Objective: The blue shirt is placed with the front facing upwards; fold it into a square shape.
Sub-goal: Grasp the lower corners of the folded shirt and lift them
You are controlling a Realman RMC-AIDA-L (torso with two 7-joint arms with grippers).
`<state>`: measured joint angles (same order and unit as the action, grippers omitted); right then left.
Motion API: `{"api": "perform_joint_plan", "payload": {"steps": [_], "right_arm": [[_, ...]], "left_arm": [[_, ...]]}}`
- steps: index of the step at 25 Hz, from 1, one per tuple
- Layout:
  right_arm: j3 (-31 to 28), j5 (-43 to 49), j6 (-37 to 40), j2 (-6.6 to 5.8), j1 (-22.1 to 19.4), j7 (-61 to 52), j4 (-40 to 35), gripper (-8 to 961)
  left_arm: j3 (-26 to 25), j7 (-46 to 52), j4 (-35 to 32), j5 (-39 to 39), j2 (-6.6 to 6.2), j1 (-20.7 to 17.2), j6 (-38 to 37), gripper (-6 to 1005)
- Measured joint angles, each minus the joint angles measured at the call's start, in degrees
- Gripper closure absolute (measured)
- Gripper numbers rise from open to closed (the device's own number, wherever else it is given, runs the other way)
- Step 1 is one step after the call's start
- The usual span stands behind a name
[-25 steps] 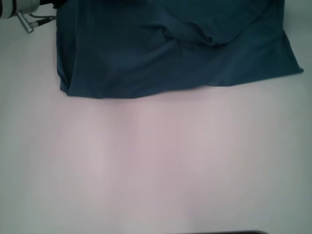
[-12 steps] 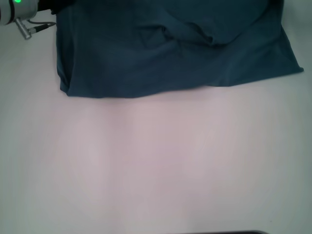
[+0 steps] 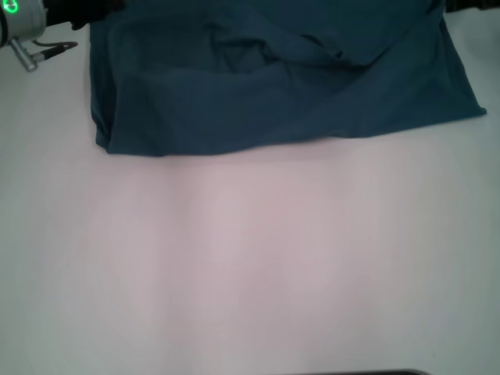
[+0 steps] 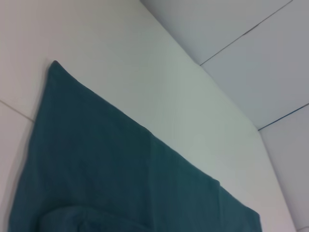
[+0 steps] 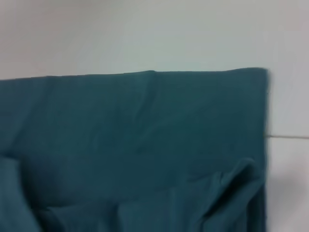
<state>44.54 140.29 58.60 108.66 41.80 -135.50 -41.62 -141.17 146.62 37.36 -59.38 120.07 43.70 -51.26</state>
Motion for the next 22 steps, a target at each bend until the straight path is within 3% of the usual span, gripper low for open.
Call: {"api": "perform_joint_plan", "payload": {"steps": [3,6,9,14,17,22], "right_arm": [[-4.2,-6.0,8.6,0.64,-3.5,4.8,-4.4,369],[-8.7,-17.6,19.7,0.92,-8.6,12.0,-6.3,138],[-11.5,-26.4,28.1,1.16,-13.8,17.8,-6.0,104],[-15.5,-34.9,40.4,2.67,-22.0,21.6,-4.8,49],[-17.7,-35.5,45.9,2.93,-24.7,22.6,-2.0,15],[-18.3,-35.0,48.0,2.71,-27.3,25.0,1.6,15]], "left_arm": [[0.2,-0.4,2.5,-1.9,0.56,-1.8,-2.5,369],[0.2,-3.0,5.0,-4.1,0.89,-4.2,-8.3,354],[0.1,-4.0,5.7,-5.0,0.26,-6.2,-13.5,338],[0.0,-3.4,5.4,-4.9,-0.98,-10.0,-19.3,313],[0.1,-3.0,5.1,-4.5,-1.35,-12.3,-20.1,316],[0.6,-4.3,4.4,-3.9,-2.21,-15.3,-20.3,319]]}}
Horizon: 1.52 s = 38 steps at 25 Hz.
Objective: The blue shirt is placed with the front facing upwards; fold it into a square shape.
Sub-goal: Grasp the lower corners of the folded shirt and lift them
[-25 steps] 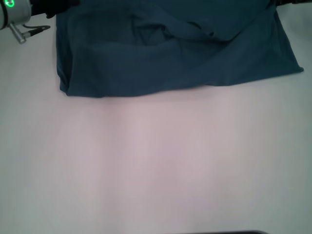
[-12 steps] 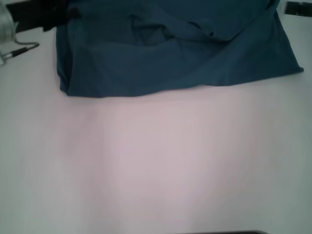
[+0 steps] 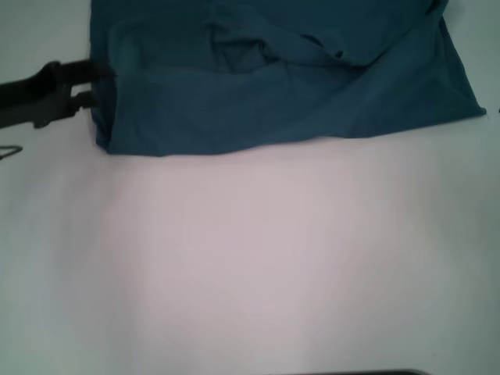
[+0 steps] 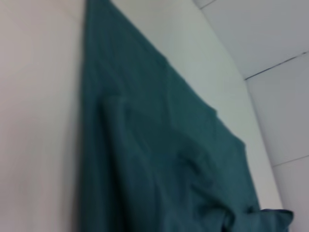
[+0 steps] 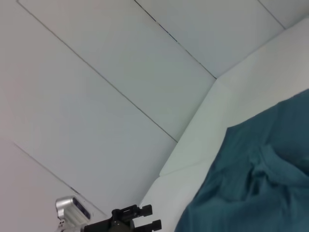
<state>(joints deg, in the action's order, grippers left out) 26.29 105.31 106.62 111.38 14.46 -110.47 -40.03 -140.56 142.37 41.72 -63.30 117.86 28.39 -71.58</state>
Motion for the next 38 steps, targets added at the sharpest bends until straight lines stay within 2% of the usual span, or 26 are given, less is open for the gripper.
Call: {"api": "perform_joint_plan", "payload": {"steps": [4,6,10,13,21,30,32,34,38], "right_arm": [[-0.3,0.5,-0.4,-0.25,-0.6,0.6,0.6,14],[-0.3,0.5,-0.7,-0.36,-0.5,0.7,0.8,14],[-0.1,0.4,-1.3,-0.38,-0.1,0.8,1.2,14],[0.1,0.4,-1.4,-0.38,0.0,0.8,1.4,14],[-0.4,0.4,-1.4,-0.54,-0.5,0.9,1.4,15],[-0.8,0.3,-0.8,-0.6,-0.6,0.7,1.8,15],[-0.9,0.3,-0.7,-0.73,-0.5,0.7,2.2,14],[-0.9,0.3,-0.7,-0.89,-0.4,0.7,2.4,14],[-1.0,0.3,-0.6,-0.99,-0.2,0.5,2.4,14]], "left_arm": [[0.1,-0.7,0.0,2.2,0.02,-0.8,1.0,320],[0.1,-1.5,0.0,3.8,0.63,-1.0,2.3,320],[0.1,-5.3,0.1,4.3,2.63,-0.9,3.5,321],[0.2,-6.4,-0.2,4.3,3.21,-0.6,4.2,321],[5.6,-6.6,-0.5,4.3,3.72,-1.1,7.7,322],[6.7,-6.4,-0.6,4.3,4.44,-0.9,7.7,323],[6.9,-3.7,-0.6,5.0,4.39,-0.4,7.3,325],[7.6,-0.7,0.0,6.6,4.05,0.1,6.5,398],[7.8,-0.1,0.6,6.9,4.01,0.2,5.9,470]]}}
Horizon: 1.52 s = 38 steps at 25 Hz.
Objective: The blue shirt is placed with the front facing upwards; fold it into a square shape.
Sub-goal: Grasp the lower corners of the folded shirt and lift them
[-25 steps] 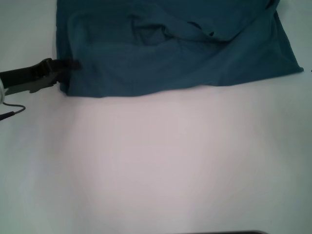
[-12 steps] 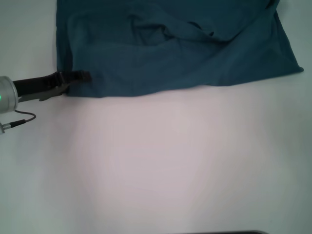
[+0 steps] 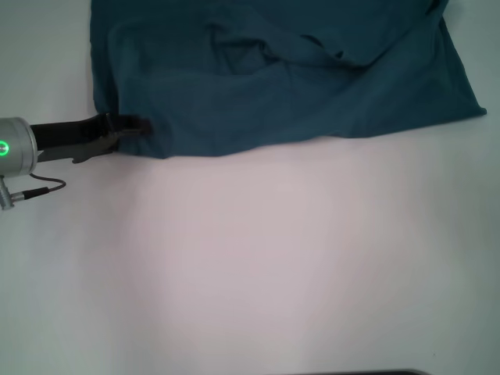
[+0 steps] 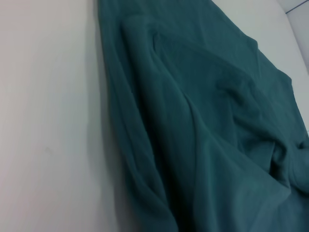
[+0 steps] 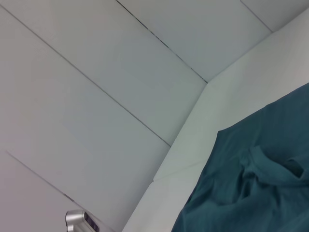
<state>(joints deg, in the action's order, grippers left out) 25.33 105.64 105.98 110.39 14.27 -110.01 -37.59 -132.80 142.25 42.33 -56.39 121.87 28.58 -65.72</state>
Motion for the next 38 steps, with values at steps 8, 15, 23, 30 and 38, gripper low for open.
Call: {"api": "perform_joint_plan", "payload": {"steps": [8,15,23,30,38], "right_arm": [[0.3,3.1,-0.6,-1.63,0.9,-2.4,-0.9,14],[-0.1,16.7,-3.6,-8.29,6.1,-8.9,-3.8,15],[0.5,29.1,-12.0,-8.87,13.8,-11.4,-7.7,16],[1.6,33.4,-18.7,-7.45,17.9,-20.3,-7.3,27],[10.6,36.8,-23.9,-5.42,19.3,-20.9,-7.0,30]], "left_arm": [[-0.6,0.1,0.2,-0.1,-0.32,-0.1,-1.1,613],[-6.9,0.8,0.2,-0.3,-1.99,1.4,-9.6,874],[-7.6,2.9,0.0,-0.4,-3.13,2.1,-12.6,991],[-7.8,2.6,0.1,-0.4,-2.83,2.3,-12.3,991],[-7.9,2.3,0.2,-1.5,-2.69,2.4,-11.8,991]]}}
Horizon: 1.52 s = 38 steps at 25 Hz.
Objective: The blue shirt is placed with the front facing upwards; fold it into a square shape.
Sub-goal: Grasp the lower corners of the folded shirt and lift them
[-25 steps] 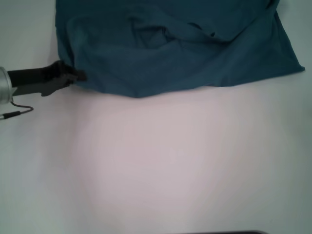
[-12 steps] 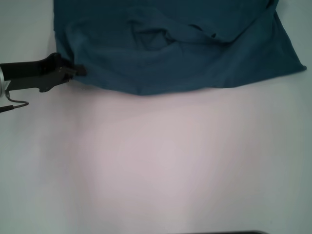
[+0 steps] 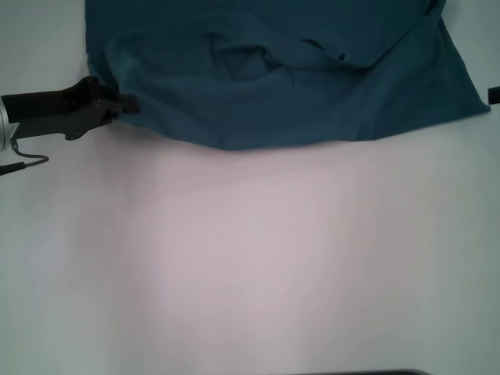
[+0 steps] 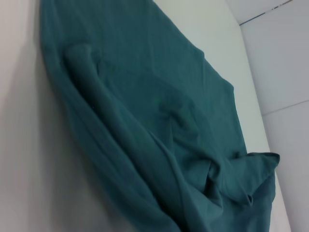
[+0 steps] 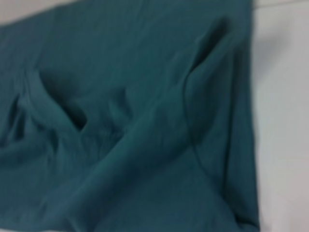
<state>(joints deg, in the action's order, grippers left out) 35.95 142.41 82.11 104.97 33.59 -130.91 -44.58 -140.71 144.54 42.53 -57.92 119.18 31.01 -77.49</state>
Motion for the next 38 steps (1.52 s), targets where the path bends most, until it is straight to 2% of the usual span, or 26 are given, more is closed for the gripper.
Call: {"api": "perform_joint_plan", "payload": {"steps": [8,14,18,27,38], "right_arm": [[3.7,2.2,-4.3,1.56,1.6,1.2,0.4,32],[5.2,5.4,-8.8,3.69,2.4,2.0,0.5,33],[5.4,5.7,-11.2,4.7,2.9,1.9,0.8,34],[5.4,5.7,-14.4,4.89,4.2,2.2,5.9,36],[5.3,5.2,-15.8,5.22,4.6,2.3,6.8,45]], "left_arm": [[0.0,-0.3,0.0,-0.1,0.18,0.2,0.1,991],[0.0,-0.4,-0.1,-0.2,0.26,0.4,0.1,992],[0.0,-0.4,-0.2,-0.3,0.26,0.4,0.1,992],[0.0,-0.3,-0.2,-0.3,0.26,0.5,0.1,992],[0.0,-0.3,-0.4,-0.3,0.51,1.0,0.1,992]]}}
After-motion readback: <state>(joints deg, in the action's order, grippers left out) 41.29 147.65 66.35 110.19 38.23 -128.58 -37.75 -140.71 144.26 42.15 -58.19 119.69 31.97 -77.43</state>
